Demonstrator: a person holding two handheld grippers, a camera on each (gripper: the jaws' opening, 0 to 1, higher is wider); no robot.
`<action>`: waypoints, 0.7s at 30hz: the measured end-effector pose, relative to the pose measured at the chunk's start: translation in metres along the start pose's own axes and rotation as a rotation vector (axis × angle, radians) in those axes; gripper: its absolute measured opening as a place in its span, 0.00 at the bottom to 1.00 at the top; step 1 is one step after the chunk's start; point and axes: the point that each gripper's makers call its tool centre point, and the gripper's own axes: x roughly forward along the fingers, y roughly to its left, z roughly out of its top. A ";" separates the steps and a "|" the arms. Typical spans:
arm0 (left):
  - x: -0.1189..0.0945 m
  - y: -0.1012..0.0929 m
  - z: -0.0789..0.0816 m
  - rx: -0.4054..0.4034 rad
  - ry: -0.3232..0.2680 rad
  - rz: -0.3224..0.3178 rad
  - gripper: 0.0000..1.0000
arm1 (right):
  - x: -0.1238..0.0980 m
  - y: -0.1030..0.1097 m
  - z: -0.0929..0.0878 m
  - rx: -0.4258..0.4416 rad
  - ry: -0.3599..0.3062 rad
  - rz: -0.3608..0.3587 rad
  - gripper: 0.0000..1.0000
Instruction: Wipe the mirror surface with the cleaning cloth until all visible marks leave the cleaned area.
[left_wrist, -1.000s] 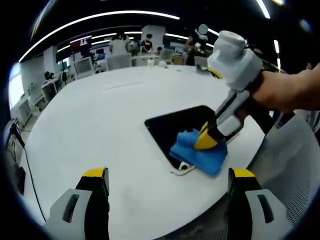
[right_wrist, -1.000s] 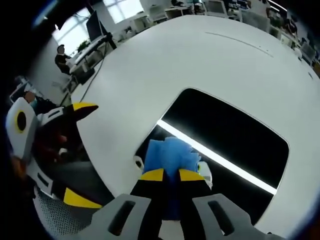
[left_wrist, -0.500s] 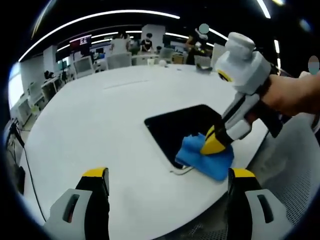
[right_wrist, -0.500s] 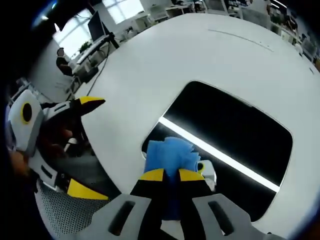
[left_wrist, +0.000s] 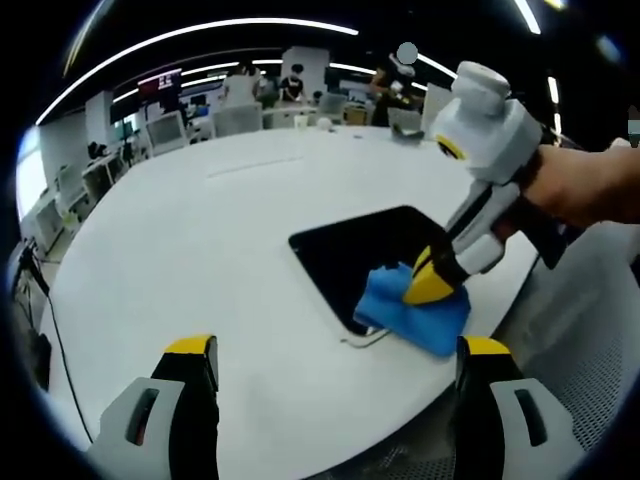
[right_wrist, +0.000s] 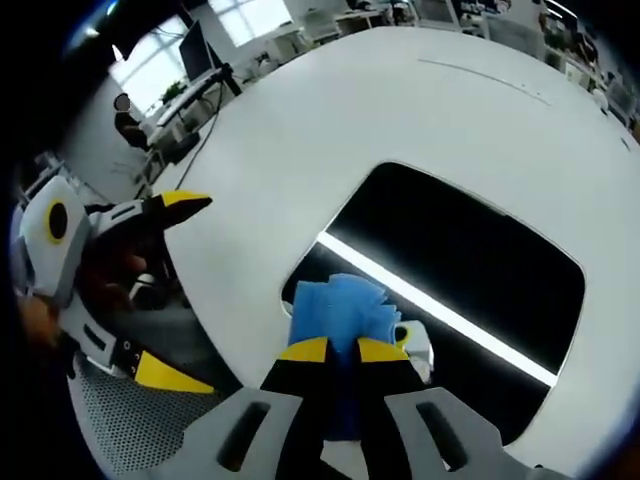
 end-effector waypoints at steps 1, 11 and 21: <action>0.000 0.000 0.000 0.000 0.000 0.000 0.99 | 0.000 -0.001 0.000 0.000 0.000 0.000 0.04; 0.000 0.001 0.000 -0.008 -0.004 0.006 0.99 | -0.005 -0.006 -0.006 -0.001 0.009 0.010 0.04; 0.000 0.001 0.000 -0.011 -0.005 0.009 0.99 | -0.007 -0.010 -0.009 0.001 0.011 0.012 0.04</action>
